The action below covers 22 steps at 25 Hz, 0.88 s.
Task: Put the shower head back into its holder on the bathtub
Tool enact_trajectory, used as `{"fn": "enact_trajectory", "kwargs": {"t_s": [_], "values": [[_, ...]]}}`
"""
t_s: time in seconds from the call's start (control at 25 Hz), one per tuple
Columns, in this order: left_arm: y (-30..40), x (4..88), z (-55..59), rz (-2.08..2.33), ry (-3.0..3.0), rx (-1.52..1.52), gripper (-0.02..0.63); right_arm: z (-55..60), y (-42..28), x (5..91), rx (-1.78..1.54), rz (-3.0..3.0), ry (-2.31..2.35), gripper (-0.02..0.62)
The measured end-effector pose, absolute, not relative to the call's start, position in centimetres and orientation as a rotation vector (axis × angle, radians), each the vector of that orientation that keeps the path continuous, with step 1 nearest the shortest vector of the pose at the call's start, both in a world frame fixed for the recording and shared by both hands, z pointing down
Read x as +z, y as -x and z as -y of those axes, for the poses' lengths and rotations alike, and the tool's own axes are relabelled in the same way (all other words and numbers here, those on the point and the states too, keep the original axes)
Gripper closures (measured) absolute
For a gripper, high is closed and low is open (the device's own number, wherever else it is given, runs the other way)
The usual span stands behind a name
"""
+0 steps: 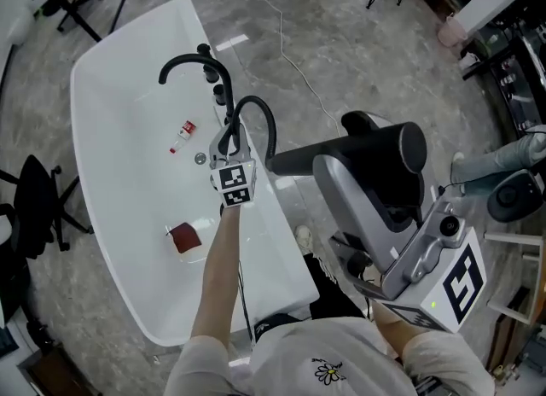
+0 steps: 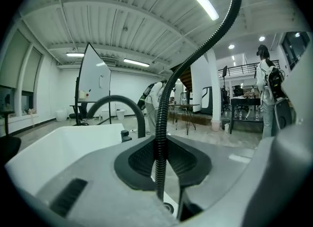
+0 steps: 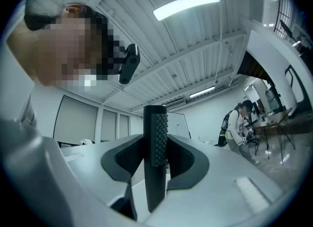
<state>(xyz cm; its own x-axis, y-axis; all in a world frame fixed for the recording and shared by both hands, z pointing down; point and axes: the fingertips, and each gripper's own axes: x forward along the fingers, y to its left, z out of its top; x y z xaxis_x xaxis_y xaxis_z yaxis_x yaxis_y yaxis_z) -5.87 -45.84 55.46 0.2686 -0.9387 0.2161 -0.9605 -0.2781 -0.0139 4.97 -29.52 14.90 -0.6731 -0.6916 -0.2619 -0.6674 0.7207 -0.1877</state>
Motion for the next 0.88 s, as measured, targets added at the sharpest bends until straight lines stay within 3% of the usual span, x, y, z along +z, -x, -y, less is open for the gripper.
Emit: {"fn": "enact_trajectory", "kwargs": {"t_s": [0.48, 0.88], "values": [[5.2, 71.7, 45.5, 1.737, -2.179, 0.498, 0.545, 36.9, -3.5, 22.7, -0.340, -2.708, 0.967, 0.456], [7.1, 68.9, 42.6, 1.740, -2.222, 0.361, 0.512, 40.6, 1.6, 29.6, -0.371, -2.791, 1.049, 0.456]]}}
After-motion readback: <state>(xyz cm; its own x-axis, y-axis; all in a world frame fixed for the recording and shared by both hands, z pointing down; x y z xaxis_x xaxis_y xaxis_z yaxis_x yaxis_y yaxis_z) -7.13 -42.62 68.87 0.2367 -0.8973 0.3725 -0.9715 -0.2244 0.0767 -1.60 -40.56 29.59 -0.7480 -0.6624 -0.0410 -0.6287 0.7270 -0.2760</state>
